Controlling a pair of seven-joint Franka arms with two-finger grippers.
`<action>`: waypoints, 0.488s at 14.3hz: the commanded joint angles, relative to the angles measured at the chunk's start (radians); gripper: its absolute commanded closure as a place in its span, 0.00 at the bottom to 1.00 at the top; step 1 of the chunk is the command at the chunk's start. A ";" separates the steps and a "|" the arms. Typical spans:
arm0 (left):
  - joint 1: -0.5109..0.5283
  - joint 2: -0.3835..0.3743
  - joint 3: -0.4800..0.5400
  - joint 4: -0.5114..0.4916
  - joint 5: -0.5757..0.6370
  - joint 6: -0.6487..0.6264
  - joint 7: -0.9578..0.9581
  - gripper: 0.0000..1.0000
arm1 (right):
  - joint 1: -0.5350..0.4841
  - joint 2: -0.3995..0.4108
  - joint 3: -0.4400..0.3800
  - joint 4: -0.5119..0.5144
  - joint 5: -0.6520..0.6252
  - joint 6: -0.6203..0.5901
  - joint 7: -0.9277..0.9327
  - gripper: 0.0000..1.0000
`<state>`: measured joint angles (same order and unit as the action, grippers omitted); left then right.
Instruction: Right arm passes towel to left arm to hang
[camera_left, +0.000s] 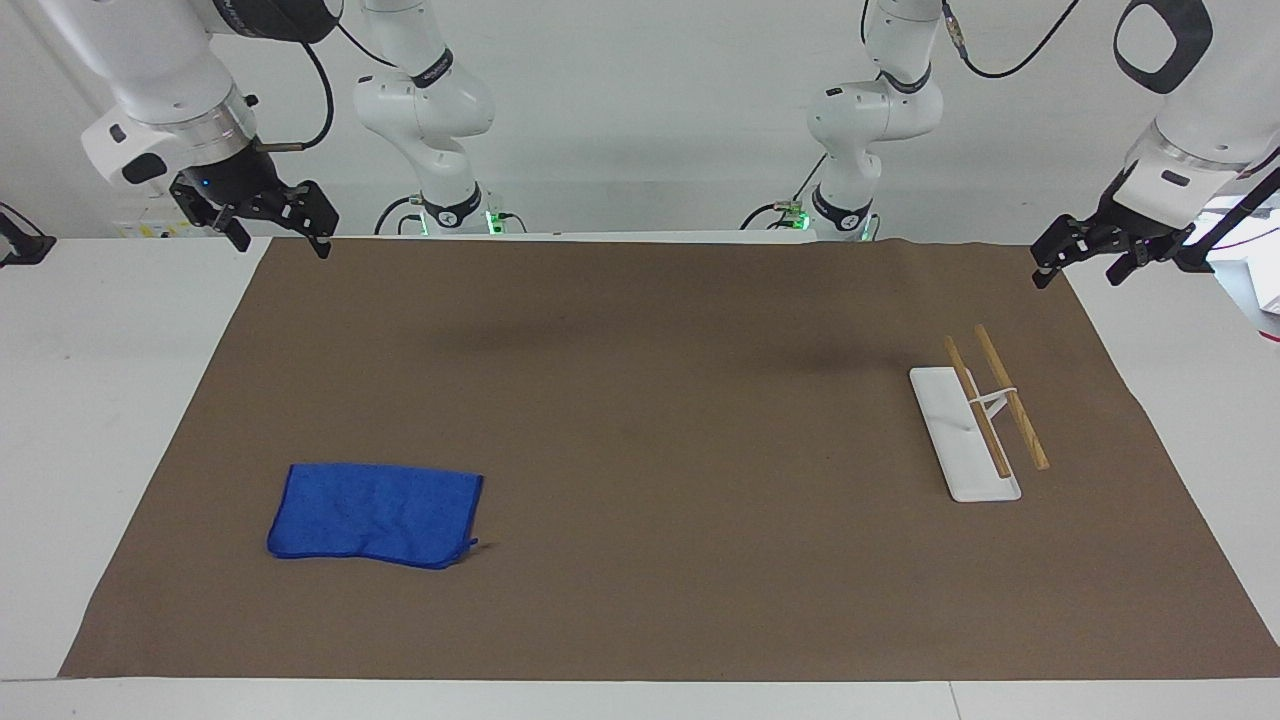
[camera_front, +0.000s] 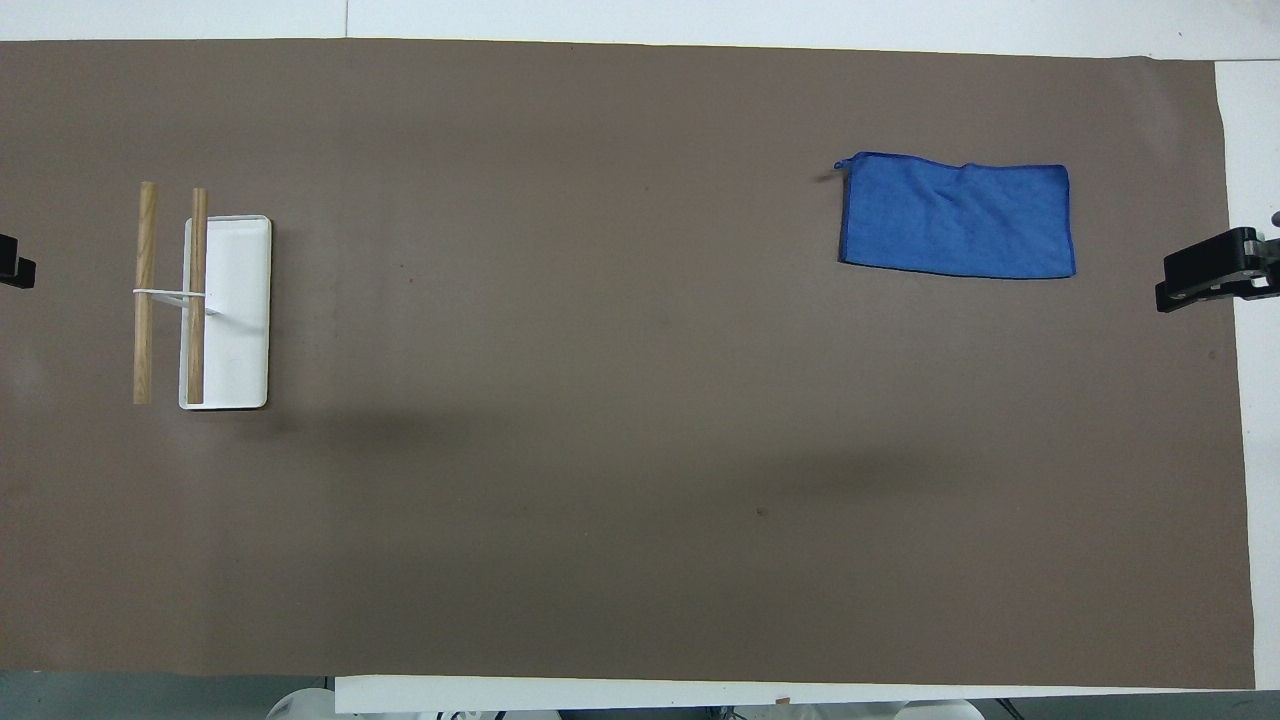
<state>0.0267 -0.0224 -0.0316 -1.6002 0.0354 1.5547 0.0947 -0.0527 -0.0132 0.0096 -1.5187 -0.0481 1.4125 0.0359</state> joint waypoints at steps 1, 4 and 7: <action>-0.046 -0.014 0.001 0.008 0.008 -0.077 0.002 0.00 | 0.001 -0.014 0.001 -0.024 0.017 0.017 -0.022 0.00; -0.045 -0.031 0.001 0.000 0.005 -0.159 -0.001 0.00 | -0.002 -0.016 0.001 -0.026 0.017 0.011 -0.014 0.00; -0.047 -0.036 0.001 -0.010 0.006 -0.145 -0.001 0.00 | -0.009 -0.017 0.001 -0.026 0.017 -0.003 -0.019 0.00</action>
<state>-0.0123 -0.0412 -0.0377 -1.5992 0.0353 1.4189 0.0940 -0.0500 -0.0132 0.0092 -1.5212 -0.0481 1.4115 0.0359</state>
